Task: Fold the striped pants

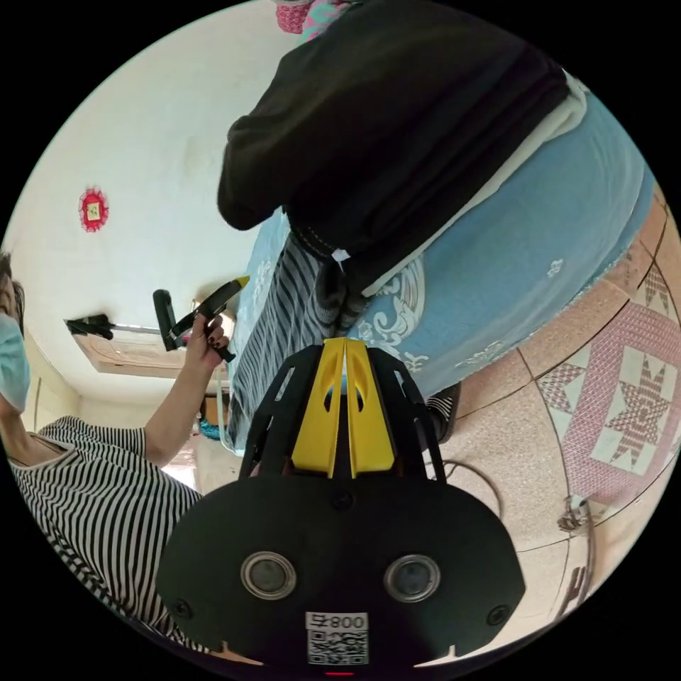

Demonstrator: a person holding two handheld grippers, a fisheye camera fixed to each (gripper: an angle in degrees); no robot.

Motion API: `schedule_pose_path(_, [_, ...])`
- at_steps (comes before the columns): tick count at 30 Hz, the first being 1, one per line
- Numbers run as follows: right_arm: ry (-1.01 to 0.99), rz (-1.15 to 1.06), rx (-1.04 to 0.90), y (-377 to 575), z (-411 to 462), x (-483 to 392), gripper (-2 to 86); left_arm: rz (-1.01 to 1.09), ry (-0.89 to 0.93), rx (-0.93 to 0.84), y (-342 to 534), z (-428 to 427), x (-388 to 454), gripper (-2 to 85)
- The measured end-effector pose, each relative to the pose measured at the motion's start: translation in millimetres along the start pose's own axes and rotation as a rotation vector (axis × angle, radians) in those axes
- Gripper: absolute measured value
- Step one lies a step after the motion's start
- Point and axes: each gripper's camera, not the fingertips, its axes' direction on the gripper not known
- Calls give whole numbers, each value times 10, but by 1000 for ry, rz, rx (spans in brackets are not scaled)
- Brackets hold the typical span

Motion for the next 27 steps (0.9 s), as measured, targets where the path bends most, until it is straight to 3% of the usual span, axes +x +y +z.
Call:
schedule_pose_path(6, [71,-252,-176,-32,338,-655,1,-284,-195,-80,1181,-846,-1075,17])
schedule_pose_path(12, [-40,-584,-433,-49,1581,-1711,0,-573,-295,-54,2101,-1601,-2154,20])
schedule_pose_path(20, [77,-1026,-798,826,3611,-2853,1,-545,-314,-191,2619,-1682,-2790,6])
schedule_pose_path(22, [154,-1105,-859,1173,3849,-2843,1,-537,-300,-150,2851,-1769,-2753,4])
schedule_pose_path(24, [175,-1189,-780,1333,3799,-2872,1,-546,-263,-85,3197,-1899,-2692,3])
schedule_pose_path(27, [182,-1156,-829,1304,3835,-2915,0,-542,-245,-22,3461,-2116,-2678,2])
